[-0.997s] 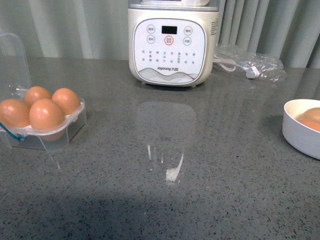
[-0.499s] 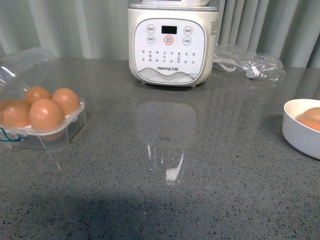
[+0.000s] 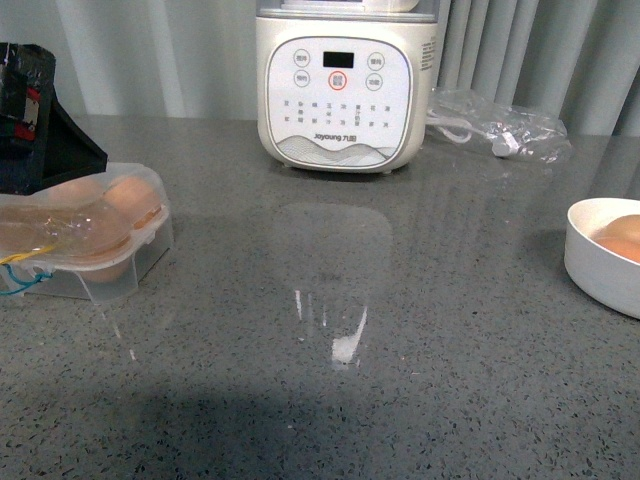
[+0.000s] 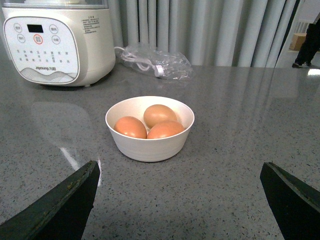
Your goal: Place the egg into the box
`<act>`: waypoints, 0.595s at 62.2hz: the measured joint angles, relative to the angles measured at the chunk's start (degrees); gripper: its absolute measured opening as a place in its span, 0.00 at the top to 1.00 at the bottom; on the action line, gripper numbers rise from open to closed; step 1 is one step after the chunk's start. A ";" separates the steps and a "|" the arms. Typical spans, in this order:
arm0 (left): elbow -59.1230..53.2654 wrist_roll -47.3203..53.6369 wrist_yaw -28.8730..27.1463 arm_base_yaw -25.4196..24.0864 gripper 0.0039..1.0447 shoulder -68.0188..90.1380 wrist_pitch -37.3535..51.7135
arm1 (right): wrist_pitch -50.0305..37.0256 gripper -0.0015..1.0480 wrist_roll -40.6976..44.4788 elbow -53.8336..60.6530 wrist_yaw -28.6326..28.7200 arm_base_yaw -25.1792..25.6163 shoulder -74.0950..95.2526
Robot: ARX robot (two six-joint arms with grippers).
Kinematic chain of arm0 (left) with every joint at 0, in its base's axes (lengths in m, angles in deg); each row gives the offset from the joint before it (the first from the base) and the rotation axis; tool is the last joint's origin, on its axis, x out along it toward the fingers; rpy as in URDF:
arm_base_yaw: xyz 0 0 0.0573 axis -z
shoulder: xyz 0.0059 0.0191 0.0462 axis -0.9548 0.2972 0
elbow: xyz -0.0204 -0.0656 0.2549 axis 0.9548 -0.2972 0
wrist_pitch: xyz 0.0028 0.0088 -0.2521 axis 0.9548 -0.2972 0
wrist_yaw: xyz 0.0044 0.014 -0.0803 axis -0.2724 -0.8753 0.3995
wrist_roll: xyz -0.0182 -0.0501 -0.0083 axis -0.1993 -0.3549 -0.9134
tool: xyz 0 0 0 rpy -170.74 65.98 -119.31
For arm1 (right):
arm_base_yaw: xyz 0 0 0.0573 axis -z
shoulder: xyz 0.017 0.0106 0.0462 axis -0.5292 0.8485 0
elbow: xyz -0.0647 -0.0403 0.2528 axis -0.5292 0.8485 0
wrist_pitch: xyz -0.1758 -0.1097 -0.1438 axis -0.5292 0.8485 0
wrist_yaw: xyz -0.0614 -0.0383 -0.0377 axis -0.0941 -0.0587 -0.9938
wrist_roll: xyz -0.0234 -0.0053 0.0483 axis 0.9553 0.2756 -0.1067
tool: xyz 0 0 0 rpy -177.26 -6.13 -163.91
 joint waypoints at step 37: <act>1.20 6.12 6.82 -17.64 0.06 -22.69 -12.76 | 0.00 0.07 0.00 0.00 0.00 0.00 0.00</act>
